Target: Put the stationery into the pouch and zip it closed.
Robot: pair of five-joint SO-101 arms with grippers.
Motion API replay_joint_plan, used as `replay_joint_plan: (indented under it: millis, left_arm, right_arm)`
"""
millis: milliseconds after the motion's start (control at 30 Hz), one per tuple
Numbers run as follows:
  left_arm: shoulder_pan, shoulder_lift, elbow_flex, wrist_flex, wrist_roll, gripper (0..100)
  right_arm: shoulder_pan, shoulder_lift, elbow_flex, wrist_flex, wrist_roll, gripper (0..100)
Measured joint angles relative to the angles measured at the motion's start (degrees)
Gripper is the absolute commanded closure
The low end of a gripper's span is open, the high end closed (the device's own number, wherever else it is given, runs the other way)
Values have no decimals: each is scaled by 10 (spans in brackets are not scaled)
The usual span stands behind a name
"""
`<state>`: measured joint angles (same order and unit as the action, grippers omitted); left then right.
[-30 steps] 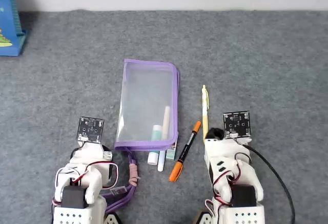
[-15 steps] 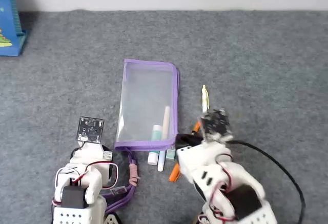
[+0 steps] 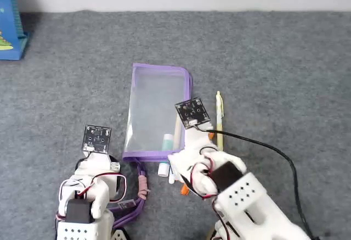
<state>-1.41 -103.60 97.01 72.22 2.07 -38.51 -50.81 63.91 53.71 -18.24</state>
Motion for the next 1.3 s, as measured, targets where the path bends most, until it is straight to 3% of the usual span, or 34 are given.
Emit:
replay_joint_plan:
  millis: [333,533,633,800,1000,1300]
  left_arm:
    - [69,0,0,0,0,986]
    - [69,0,0,0,0,986]
    - [17,0,0,0,-1,986]
    - [-154,0,-33,0,-4,985]
    - [-366,0,-51,-25,-123,985]
    - [-392,0,-47,-46,-124,985]
  right_arm:
    - [-47,98,-41,-12,-16,986]
    - [-55,100,-41,-33,-18,986]
    - [-76,105,-41,-36,-18,986]
    - [-145,105,-41,-37,-25,948]
    - [-200,121,-41,-52,-43,819]
    - [-219,269,-120,-53,-62,858]
